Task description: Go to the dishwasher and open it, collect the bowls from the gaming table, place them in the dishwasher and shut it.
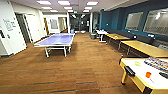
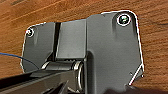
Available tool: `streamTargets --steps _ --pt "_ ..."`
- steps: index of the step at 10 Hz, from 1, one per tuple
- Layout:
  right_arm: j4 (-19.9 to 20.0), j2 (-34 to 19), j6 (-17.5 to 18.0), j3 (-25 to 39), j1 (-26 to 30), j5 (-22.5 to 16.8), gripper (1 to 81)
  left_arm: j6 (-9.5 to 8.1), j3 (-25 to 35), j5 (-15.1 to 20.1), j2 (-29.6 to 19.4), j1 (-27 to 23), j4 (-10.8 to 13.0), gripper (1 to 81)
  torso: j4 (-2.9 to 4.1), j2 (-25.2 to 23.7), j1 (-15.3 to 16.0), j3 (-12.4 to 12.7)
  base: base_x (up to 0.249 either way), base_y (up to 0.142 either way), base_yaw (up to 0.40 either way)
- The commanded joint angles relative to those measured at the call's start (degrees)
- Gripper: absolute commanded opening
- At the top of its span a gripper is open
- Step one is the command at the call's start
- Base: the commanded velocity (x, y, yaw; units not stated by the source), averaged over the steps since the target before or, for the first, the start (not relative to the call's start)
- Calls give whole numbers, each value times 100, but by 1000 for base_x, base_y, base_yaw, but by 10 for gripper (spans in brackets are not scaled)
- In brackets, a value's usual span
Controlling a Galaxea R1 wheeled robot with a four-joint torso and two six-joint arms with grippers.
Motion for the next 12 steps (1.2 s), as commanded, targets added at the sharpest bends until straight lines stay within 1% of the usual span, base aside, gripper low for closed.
streamTargets --steps 1,2,3,5,12 --pt "-38 -5 -19 -13 277 -287 811 55 33 301 -2 -283 24 811 0 0 0 0 0 0 0" --pt "-38 -5 -19 -13 277 -287 811 64 33 301 -11 -283 50 811 0 0 0 0 0 -81 0" --pt "-38 -14 -19 -13 277 -287 811 55 50 292 -11 -283 172 811 0 0 0 0 0 0 -192" --pt "-38 -14 -11 -13 268 -287 811 55 85 301 -2 -283 270 811 0 0 -2 0 0 0 -238" --pt "-38 -23 -11 -5 277 -287 811 55 85 301 -11 -283 270 811 0 -2 -5 0 0 0 -290"
